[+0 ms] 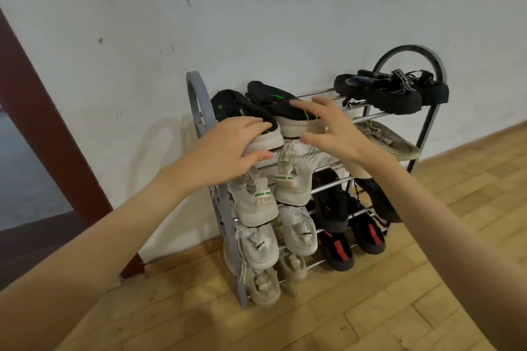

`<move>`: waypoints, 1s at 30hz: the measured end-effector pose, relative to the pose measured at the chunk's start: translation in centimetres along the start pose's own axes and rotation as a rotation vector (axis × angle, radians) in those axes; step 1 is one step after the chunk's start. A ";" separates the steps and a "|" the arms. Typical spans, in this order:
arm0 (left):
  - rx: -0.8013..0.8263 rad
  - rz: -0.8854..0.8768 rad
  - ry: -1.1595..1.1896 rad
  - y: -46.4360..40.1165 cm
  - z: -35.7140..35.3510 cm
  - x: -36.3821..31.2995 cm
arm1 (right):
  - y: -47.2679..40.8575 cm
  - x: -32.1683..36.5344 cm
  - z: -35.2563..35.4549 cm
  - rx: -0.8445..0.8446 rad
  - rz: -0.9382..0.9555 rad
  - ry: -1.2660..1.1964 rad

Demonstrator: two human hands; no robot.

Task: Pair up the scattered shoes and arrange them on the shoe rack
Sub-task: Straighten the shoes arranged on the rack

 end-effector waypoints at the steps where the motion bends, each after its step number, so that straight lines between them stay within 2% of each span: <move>1: -0.025 0.007 0.002 0.0 -0.1 0.0 | 0.0 -0.4 -0.3 0.039 0.000 0.002; 8: -0.279 0.007 -0.160 0.3 1.2 -1.5 | 0.1 0.0 0.4 -0.157 0.174 -0.012; 15: -0.356 0.026 -0.345 1.0 1.6 -2.2 | -0.3 0.0 -0.2 -0.200 0.203 -0.052; 23: -0.304 0.057 -0.302 0.0 0.9 -1.2 | -1.2 -0.5 0.1 -0.136 0.204 -0.001; 28: -0.317 0.113 -0.136 0.2 0.7 -0.1 | -0.2 -0.2 -0.6 -0.144 0.232 -0.048; 30: -0.367 0.114 -0.152 1.4 0.7 -0.2 | 1.1 -0.2 -0.9 -0.213 0.213 -0.071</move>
Point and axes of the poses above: each hand's wrist, its own y-axis away from the middle knuckle, its own z-axis out of the back of the hand, x = y × z, the point moved 10 cm from there along -y, towards the middle knuckle, and after that the axes turned 1 degree about y, right-handed, at the moved point
